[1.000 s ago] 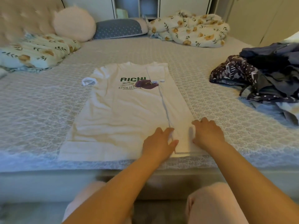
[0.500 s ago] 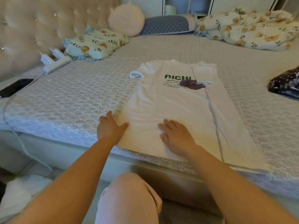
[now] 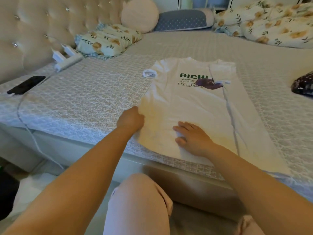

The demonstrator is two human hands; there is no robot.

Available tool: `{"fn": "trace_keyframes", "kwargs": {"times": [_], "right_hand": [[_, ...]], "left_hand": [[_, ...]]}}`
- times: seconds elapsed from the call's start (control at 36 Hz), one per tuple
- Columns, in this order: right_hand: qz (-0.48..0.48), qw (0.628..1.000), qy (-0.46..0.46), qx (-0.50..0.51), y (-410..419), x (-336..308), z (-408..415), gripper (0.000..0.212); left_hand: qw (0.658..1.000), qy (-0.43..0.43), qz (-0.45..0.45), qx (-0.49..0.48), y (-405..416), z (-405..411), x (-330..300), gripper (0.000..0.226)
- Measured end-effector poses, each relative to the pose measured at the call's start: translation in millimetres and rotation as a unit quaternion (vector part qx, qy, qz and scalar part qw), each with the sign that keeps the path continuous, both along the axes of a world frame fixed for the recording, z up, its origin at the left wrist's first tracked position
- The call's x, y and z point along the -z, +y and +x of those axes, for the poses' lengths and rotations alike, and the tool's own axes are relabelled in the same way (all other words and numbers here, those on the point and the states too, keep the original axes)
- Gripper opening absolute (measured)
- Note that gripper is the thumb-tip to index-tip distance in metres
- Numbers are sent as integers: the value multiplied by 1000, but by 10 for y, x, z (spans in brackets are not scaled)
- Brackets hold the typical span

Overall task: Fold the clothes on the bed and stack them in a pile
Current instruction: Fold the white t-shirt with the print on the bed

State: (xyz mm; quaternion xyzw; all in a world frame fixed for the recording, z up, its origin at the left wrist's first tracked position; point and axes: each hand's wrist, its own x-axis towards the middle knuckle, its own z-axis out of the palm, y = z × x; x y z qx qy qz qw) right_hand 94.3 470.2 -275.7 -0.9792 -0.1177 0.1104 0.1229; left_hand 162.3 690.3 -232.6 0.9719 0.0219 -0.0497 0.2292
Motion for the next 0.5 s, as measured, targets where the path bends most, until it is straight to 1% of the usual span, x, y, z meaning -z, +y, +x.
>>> {"fn": "trace_keyframes", "kwargs": {"times": [0.06, 0.08, 0.14, 0.17, 0.19, 0.25, 0.28, 0.31, 0.33, 0.36, 0.42, 0.47, 0.5], "right_hand": [[22, 999, 29, -5, -74, -109, 58, 51], [37, 999, 27, 1, -115, -166, 88, 49], [64, 997, -26, 37, -204, -267, 152, 41], [73, 993, -63, 63, -249, -305, 186, 38], [79, 989, -91, 90, -291, -335, 223, 37], [85, 982, -111, 129, -370, -355, 304, 37], [82, 981, -109, 138, -406, -350, 344, 37], [77, 982, -102, 141, -434, -340, 386, 37], [73, 983, -92, 139, -455, -326, 427, 37], [70, 985, -81, 135, -462, -302, 464, 37], [70, 987, -63, 127, -447, -232, 534, 37], [76, 985, -71, 136, -408, -148, 611, 37], [78, 983, -87, 144, -388, -104, 655, 35]], "left_hand": [[994, -62, 82, 36, -196, -70, -102, 31], [985, -99, 130, 58, -311, -121, -150, 30], [961, -149, 199, 122, -575, -261, -170, 27], [948, -150, 228, 163, -720, -342, -138, 26], [937, -132, 251, 203, -861, -424, -82, 26], [921, -79, 276, 262, -1085, -545, 55, 25], [920, -59, 273, 276, -1149, -568, 106, 25], [924, -47, 256, 280, -1175, -558, 122, 29], [932, -41, 231, 275, -1179, -519, 113, 38], [944, -33, 196, 263, -1169, -460, 91, 47], [969, -9, 104, 223, -1126, -290, 74, 55], [985, -11, 16, 173, -1055, -90, 109, 54], [987, -30, 6, 157, -1013, 3, 159, 49]]}}
